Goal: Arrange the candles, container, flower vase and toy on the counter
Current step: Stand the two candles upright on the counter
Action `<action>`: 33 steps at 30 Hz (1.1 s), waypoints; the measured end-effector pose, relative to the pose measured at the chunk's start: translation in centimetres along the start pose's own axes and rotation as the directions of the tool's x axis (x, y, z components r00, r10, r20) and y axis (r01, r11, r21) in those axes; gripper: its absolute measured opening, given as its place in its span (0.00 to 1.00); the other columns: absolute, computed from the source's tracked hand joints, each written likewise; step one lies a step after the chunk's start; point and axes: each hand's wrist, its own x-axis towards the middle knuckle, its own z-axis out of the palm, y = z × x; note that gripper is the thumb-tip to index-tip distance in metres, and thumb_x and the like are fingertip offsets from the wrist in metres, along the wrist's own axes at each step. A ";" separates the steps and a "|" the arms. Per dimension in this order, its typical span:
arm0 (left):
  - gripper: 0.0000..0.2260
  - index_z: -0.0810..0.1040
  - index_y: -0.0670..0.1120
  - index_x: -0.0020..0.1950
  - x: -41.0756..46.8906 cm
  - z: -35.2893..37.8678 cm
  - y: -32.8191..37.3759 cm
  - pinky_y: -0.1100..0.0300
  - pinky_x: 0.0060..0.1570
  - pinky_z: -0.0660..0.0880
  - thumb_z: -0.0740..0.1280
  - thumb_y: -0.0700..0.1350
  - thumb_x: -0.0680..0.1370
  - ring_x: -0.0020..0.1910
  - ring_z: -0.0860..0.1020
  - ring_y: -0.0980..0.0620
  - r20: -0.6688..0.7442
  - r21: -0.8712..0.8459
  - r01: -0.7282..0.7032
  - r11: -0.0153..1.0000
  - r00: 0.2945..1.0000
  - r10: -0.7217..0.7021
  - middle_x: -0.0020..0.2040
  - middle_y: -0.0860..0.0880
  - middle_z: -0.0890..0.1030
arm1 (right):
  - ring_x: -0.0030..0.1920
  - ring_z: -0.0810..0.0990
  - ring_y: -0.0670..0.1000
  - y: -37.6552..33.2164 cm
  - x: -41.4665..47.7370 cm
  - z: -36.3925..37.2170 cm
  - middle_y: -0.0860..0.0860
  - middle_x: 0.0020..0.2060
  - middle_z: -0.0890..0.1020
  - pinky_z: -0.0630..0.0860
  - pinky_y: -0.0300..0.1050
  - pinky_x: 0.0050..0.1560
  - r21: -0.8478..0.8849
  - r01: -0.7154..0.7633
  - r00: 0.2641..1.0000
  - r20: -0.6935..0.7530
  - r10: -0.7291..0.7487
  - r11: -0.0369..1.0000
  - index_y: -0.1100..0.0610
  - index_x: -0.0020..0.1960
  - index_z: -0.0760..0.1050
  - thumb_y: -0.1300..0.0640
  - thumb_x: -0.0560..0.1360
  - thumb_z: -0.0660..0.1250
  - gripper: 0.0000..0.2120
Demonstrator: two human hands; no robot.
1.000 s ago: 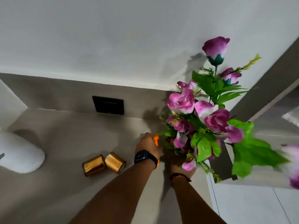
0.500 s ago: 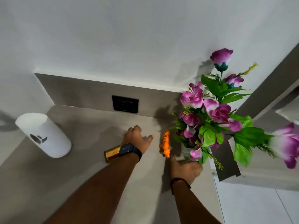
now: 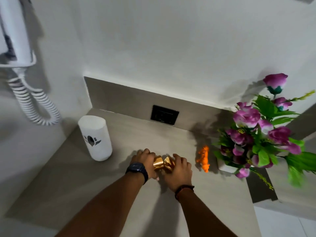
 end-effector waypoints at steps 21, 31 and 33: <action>0.23 0.79 0.54 0.55 6.1 0.4 -2.0 0.60 0.45 0.74 0.75 0.51 0.61 0.47 0.79 0.49 -0.247 -0.606 0.043 0.794 0.939 -0.239 0.49 0.51 0.82 | 0.53 0.80 0.56 1.3 6.8 0.2 0.56 0.52 0.83 0.76 0.49 0.53 0.418 -0.078 0.965 -0.196 0.174 0.905 0.56 0.57 0.76 0.56 0.65 0.76 0.22; 0.25 0.77 0.55 0.52 9.7 2.8 -3.7 0.50 0.48 0.81 0.79 0.48 0.58 0.47 0.81 0.50 -0.224 -0.752 -0.036 0.658 0.953 -0.204 0.47 0.52 0.82 | 0.53 0.78 0.50 2.2 9.0 2.7 0.52 0.52 0.82 0.75 0.43 0.54 0.461 0.024 0.953 -0.278 0.119 0.887 0.52 0.57 0.74 0.55 0.63 0.77 0.24; 0.25 0.77 0.54 0.52 9.9 3.2 -3.9 0.51 0.48 0.81 0.80 0.47 0.58 0.47 0.81 0.50 -0.251 -0.741 -0.063 0.668 0.949 -0.189 0.47 0.53 0.82 | 0.53 0.78 0.49 2.2 9.0 3.0 0.51 0.52 0.82 0.74 0.42 0.54 0.468 0.033 0.950 -0.289 0.118 0.883 0.52 0.57 0.74 0.55 0.63 0.77 0.24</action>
